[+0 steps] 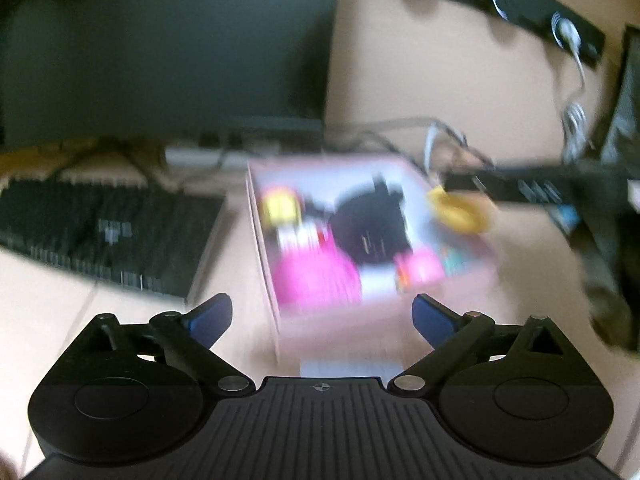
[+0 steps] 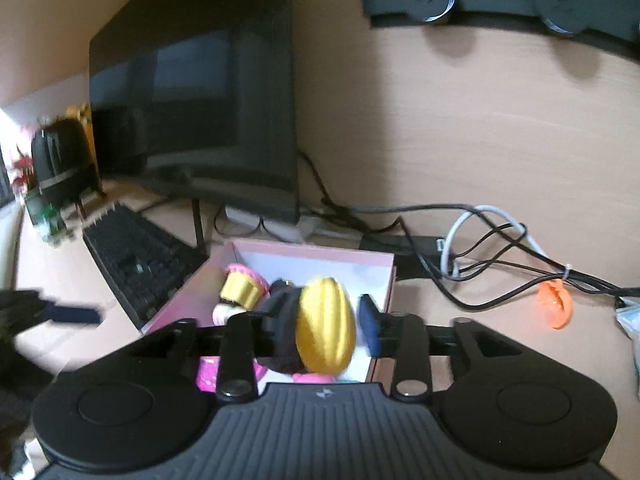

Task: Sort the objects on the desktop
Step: 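Carry the corn toy into the pink box and open the right gripper, then close the left gripper on the white card reader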

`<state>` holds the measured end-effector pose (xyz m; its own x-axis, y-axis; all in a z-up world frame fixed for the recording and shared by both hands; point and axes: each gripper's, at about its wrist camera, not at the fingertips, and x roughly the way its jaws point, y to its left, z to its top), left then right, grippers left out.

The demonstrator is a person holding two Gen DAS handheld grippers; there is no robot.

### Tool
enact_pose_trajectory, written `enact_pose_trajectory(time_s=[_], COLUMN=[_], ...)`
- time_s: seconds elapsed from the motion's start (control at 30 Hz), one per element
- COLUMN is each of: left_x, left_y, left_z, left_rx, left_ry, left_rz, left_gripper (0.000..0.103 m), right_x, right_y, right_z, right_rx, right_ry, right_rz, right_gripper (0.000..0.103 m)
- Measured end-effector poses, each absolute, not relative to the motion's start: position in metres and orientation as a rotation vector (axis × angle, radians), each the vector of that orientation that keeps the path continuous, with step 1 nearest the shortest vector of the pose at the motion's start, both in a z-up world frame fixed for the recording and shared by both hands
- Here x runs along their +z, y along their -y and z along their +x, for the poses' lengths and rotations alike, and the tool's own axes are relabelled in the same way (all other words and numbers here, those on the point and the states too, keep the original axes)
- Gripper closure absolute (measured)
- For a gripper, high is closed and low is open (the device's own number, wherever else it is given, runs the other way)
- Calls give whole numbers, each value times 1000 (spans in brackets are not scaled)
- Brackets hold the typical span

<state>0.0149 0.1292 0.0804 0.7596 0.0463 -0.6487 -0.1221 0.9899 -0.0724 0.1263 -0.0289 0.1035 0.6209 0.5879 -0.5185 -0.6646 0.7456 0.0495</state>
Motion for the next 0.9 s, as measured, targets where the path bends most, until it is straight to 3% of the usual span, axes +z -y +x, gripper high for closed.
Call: enact_pose_trajectory(time_s=[0.23, 0.4, 0.53, 0.7, 0.9], left_x=[42, 34, 31, 18, 12], left_y=[-115, -95, -80, -79, -85], left_z=[-9, -9, -9, 6, 23], left_rx=[102, 105, 108, 176, 190], left_ry=[-868, -853, -847, -827, -809], left_rz=[-154, -139, -103, -67, -115], left_gripper=[2, 2, 1, 1, 1], right_x=[96, 96, 94, 89, 81], right_y=[19, 31, 44, 57, 84], right_z=[93, 66, 45, 32, 18], right_rx=[821, 823, 855, 867, 841], right_ry=[-536, -577, -569, -583, -611], right_rz=[-248, -242, -267, -276, -269], right_gripper=[47, 44, 33, 33, 24])
